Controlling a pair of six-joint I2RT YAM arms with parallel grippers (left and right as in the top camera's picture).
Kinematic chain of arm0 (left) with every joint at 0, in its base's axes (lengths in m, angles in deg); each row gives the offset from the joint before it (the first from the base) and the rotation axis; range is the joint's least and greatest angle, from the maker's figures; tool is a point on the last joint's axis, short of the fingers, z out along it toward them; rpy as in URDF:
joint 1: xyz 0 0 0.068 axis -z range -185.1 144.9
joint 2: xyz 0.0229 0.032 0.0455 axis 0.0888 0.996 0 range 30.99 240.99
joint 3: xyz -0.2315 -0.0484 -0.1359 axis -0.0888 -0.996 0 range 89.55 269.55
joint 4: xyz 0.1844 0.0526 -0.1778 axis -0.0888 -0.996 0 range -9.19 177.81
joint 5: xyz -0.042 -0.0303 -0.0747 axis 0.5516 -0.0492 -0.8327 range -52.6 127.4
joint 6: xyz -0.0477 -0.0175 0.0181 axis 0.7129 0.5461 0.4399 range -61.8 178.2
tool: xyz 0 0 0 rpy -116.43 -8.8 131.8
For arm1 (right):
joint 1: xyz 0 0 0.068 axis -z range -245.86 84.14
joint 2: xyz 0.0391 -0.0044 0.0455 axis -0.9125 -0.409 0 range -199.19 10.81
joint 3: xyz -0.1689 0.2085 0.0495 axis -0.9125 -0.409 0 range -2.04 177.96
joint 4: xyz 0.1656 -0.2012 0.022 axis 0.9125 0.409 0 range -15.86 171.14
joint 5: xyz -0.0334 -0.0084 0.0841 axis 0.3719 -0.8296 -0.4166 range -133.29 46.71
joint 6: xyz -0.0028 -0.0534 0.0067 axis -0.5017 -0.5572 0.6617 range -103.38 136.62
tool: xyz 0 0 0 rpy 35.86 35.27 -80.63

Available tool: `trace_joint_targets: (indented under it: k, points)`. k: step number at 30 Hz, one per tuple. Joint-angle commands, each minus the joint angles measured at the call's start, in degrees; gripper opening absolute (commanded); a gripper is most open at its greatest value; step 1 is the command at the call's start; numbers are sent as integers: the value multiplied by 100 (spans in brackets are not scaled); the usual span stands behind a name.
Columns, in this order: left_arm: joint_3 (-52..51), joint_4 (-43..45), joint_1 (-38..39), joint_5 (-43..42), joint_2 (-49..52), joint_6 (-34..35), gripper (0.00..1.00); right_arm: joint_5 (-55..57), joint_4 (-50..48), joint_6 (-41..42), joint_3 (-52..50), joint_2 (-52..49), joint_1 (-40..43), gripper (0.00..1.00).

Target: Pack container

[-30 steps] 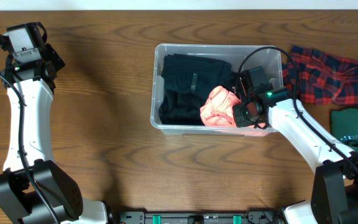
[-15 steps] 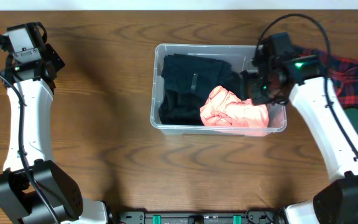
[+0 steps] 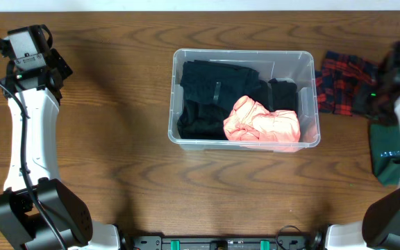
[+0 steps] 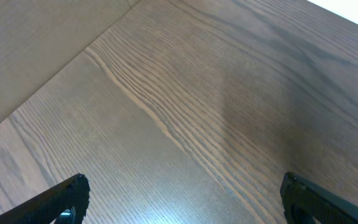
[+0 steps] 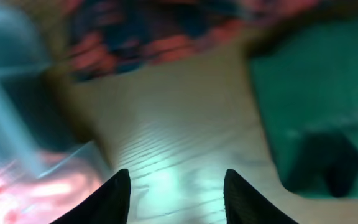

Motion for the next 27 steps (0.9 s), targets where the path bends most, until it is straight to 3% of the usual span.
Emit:
trace_joint_targets:
  k: [1,5,8,9,11,12,22,27]
  points:
    - [31,-13,-13,74,-42,-4,98,142,-4,669,35,68,568,50]
    - [31,-13,-13,74,-42,-4,98,302,-24,1329,-87,68,1069,51]
    - [31,-13,-13,74,-42,-4,98,981,-24,2490,-284,68,1434,55]
    - [31,-13,-13,74,-42,-4,98,1123,-20,2800,-363,68,1543,59]
    - [31,-13,-13,74,-42,-4,98,1263,-28,3270,-551,68,1777,81]
    - [31,-13,-13,74,-42,-7,98,1327,-50,3471,-675,68,1919,87]
    - [31,-13,-13,74,-42,-4,98,1379,-1292,3593,-1941,68,2938,91]
    - [31,-13,-13,74,-42,-4,98,695,-2302,3510,-2559,66,3226,92]
